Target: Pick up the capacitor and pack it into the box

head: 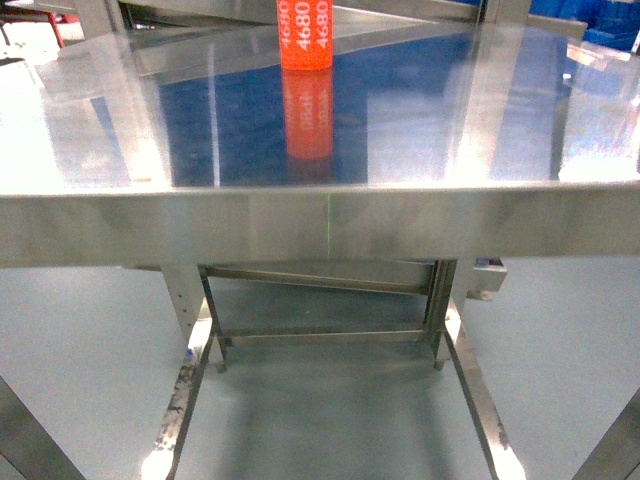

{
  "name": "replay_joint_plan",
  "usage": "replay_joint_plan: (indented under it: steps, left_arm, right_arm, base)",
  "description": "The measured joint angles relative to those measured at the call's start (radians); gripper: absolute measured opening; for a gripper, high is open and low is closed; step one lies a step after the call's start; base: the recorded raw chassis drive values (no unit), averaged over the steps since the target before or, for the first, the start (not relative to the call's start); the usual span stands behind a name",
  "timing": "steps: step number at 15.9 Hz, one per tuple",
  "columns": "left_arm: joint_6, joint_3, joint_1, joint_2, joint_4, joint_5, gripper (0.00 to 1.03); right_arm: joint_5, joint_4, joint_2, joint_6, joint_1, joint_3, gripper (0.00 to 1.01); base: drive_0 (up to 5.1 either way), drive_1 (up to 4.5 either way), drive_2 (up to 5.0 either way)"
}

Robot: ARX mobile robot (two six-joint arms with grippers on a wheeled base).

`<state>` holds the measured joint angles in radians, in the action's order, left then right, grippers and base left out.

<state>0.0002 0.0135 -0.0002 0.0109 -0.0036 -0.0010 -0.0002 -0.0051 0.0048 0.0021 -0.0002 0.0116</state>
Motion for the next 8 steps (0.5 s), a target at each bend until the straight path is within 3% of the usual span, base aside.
replay_joint_plan:
  steps: [8]
  left_arm:
    - [0.000, 0.000, 0.000, 0.000, 0.000, 0.000, 0.98]
  right_arm:
    - [0.000, 0.000, 0.000, 0.000, 0.000, 0.000, 0.98]
  base:
    - [0.0, 0.00, 0.0]
